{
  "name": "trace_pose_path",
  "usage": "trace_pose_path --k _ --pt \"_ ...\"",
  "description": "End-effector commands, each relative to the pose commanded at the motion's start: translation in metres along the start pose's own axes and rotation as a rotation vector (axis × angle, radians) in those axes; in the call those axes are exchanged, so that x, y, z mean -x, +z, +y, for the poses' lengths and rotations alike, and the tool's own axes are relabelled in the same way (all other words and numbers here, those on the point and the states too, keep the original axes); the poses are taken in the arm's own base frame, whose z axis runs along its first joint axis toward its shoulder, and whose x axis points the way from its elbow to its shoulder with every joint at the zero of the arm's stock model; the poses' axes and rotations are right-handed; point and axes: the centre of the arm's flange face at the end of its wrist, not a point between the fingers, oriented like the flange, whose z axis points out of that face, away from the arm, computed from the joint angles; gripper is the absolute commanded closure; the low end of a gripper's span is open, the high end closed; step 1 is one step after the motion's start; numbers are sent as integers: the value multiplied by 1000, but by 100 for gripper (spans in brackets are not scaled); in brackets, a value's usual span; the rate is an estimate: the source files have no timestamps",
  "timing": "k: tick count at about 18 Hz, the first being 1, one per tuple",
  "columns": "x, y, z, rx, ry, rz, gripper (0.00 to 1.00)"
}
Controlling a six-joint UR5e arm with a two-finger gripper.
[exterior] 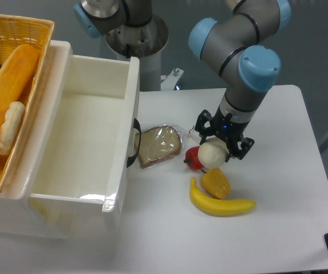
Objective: Place the pear in the upper white drawer
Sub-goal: 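Close the gripper around the cream pear beside the red pepper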
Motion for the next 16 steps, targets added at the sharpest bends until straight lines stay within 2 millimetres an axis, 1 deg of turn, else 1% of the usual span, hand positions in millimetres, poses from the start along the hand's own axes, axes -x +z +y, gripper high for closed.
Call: trace_pose_path --k 2,8,10,12,16 --pt "-2 4 0 2 -1 6 56" --pt "0 -9 1 -3 -25 -14 56" --pt "2 -14 6 -3 -35 -17 56" --pt "2 -22 6 -11 -41 -17 56" --pt "5 -41 4 -35 -118 -9 56"
